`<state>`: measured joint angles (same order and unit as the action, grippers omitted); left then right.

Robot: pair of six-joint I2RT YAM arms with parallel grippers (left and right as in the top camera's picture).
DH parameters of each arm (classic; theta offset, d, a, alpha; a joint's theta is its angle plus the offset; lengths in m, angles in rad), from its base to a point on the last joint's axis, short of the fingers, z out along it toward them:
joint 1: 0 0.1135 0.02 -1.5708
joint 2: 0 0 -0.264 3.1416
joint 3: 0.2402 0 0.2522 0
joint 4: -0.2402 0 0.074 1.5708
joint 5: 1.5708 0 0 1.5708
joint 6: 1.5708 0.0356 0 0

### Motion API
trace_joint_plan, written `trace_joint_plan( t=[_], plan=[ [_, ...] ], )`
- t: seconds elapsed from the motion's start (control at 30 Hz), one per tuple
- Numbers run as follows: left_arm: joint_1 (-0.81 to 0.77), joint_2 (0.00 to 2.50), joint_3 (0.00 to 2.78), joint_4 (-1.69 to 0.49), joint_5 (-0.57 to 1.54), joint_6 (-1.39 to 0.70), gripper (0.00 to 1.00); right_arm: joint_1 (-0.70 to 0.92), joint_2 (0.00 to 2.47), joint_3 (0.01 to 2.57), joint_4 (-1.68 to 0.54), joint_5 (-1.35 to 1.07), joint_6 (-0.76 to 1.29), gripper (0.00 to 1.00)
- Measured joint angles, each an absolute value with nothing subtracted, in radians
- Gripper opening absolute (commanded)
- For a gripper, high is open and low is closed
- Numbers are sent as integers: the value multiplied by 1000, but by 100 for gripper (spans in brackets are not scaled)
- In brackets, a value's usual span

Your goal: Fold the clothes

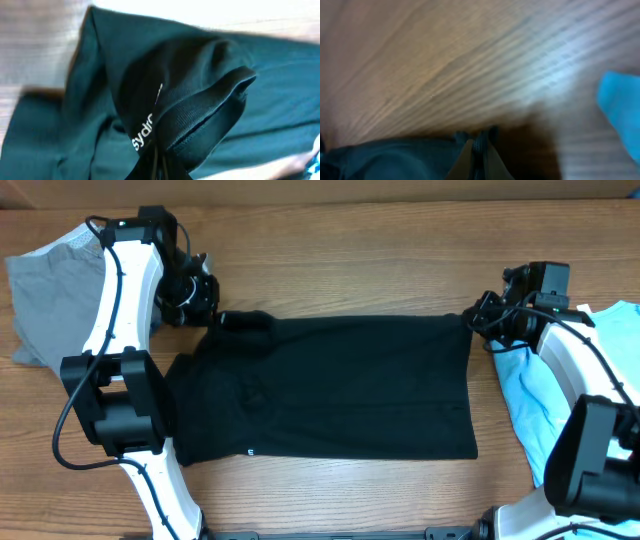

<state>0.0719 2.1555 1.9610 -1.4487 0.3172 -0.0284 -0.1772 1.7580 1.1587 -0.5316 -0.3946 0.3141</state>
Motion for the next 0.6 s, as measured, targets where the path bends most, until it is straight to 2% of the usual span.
trace_joint_plan(
  t=[0.33,0.6],
  plan=[
    [73,2156,1962,-1607,288,49,4,-177,1747,1160,-714,-289,334,4],
    [73,2149,1962,-1643,271,81,4,-177,1747,1160,-723,-313,295,8]
  ],
)
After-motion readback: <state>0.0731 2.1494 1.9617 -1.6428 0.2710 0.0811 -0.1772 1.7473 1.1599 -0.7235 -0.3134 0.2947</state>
